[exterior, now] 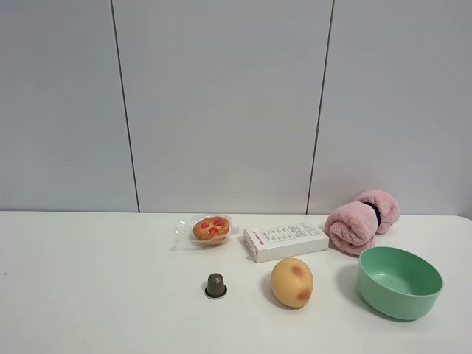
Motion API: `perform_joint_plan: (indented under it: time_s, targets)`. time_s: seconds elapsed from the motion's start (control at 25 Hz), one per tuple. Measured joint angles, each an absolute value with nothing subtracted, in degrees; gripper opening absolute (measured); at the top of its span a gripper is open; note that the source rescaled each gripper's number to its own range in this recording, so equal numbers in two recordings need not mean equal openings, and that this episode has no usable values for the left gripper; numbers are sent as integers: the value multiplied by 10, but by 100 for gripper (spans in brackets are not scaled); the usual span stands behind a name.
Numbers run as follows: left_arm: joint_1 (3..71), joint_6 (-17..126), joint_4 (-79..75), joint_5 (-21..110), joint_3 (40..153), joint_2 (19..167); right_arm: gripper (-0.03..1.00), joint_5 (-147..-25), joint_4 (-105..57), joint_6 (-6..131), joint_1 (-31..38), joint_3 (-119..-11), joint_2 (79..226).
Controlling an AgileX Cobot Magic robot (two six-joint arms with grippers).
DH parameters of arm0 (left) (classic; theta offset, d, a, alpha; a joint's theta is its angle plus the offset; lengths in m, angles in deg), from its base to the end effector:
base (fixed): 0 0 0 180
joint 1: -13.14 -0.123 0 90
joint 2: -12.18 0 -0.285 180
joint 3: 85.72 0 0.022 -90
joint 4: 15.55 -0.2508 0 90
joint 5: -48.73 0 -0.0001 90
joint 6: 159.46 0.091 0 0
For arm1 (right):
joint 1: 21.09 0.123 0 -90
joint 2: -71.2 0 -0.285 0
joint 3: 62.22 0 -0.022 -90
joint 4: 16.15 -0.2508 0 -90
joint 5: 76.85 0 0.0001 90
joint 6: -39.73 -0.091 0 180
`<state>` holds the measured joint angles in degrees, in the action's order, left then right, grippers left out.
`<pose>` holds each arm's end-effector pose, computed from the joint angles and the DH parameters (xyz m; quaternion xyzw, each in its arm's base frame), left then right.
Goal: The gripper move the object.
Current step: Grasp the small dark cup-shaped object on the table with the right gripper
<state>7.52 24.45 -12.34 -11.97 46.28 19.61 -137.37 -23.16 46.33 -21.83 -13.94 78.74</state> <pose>-0.0065 -0.0051 0.2802 -0.0114 0.8482 0.0160 0.5292 -0.0061 0.0098 0.2795 -0.0459 0.8468 0.0273 0.5292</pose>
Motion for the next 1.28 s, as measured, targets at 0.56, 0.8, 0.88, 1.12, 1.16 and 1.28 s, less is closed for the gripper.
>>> perform_joint_plan:
  time_s: [0.56,0.8,0.88,1.12,1.16,1.28]
  targets:
    - [75,244,-123,-120,463,196,100,-1374,-242,463,-218,-139,787]
    - [75,244,-123,-120,463,196,100,-1369,-257,469,-218,-139,787]
    - [75,244,-123,-120,463,196,100,-1369,-257,469,-218,-139,787]
    - [75,244,-123,-120,463,196,100,-1359,-279,475,-218,-142,809]
    - [75,244,-123,-120,463,196,100,-1358,-284,481,-218,-144,828]
    - [75,244,-123,-120,463,196,100,-1313,-295,508,-217,-155,880]
